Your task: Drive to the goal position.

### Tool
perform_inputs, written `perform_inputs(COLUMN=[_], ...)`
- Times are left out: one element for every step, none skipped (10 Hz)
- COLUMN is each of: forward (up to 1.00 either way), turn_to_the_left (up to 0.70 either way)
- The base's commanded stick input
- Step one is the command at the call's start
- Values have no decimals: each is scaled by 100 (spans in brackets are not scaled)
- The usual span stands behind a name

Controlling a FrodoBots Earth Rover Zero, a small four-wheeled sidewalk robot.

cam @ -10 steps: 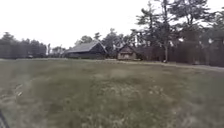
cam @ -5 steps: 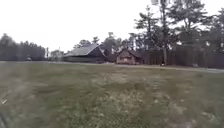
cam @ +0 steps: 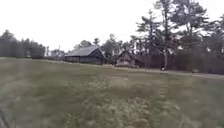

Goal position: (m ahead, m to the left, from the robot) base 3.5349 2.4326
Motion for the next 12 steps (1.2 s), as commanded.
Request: perform_inputs(forward=[70,70,70,70,70,70,70,70,70,70,70,70], turn_to_the_left=[-35,-35,-35,-27,0,0,0,0,0,4,7,2])
